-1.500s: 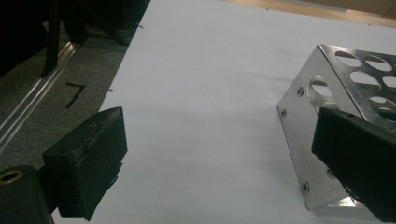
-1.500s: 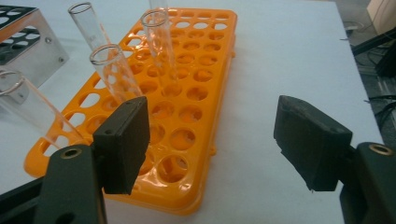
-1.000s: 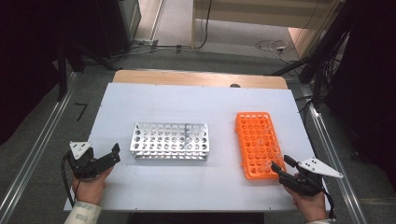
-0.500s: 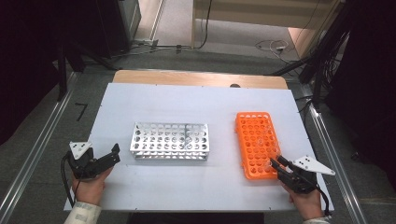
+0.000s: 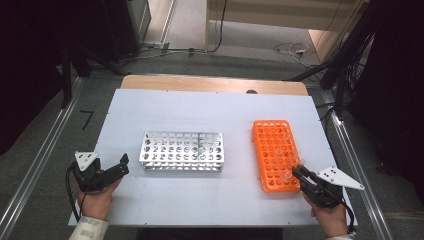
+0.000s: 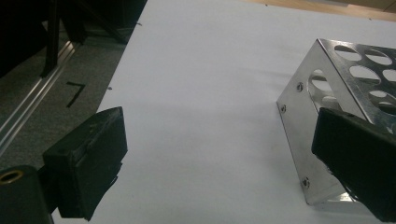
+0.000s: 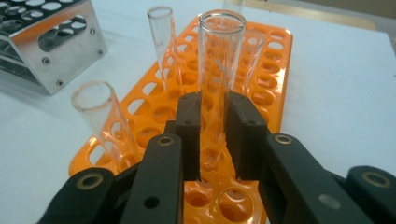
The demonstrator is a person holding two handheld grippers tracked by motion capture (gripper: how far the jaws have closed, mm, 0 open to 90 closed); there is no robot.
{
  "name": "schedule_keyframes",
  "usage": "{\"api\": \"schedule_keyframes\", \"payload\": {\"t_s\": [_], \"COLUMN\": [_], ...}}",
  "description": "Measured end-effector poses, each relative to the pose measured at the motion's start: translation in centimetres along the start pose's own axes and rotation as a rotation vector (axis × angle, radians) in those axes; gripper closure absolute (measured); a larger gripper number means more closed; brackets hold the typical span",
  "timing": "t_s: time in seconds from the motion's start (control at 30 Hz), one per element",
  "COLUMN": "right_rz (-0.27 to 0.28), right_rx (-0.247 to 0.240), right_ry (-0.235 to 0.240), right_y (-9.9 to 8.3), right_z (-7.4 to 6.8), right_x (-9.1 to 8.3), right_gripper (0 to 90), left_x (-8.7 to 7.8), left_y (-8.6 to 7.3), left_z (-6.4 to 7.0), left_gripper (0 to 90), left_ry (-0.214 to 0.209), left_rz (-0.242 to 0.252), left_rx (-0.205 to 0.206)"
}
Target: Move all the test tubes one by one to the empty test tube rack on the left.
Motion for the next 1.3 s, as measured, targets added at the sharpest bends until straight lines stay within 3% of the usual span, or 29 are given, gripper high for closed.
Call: {"api": "schedule_keyframes", "payload": {"t_s": [0.3, 0.47, 0.73, 1.0, 1.3], "right_rz": [0.054, 0.047, 0.034, 0.037, 0.047], "right_rx": [0.015, 0.032, 0.072, 0.066, 0.017], "right_ry": [-0.001, -0.004, 0.033, 0.078, 0.149], "right_y": [1.5, 1.7, 1.5, 1.5, 2.4], "right_z": [-0.1, -0.1, -0.7, -2.0, -4.3], "right_x": [-1.3, -1.9, -3.7, -4.7, -4.7], "right_gripper": [73.6, 73.6, 73.6, 73.6, 73.6], "left_x": [-0.1, -0.2, -0.6, -1.0, -1.4], "left_y": [0.0, 0.0, 0.0, -0.1, 0.1], "left_z": [0.1, 0.3, 0.5, 1.2, 1.7], "left_gripper": [3.2, 3.2, 3.2, 3.3, 5.1], "left_ry": [-0.004, -0.013, -0.029, -0.062, -0.094], "left_rz": [-0.001, 0.003, 0.002, -0.009, -0.005], "left_rx": [0.003, 0.005, 0.003, 0.018, 0.024]}}
Point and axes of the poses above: each handheld gripper's, and its own axes: x roughly forward along the jaws, y roughly out of its top, z roughly to its right, the point moved 3 cm from there along x, roughly forward along the jaws, and after that the axes turned 13 degrees about -x, right-handed, at the moved point
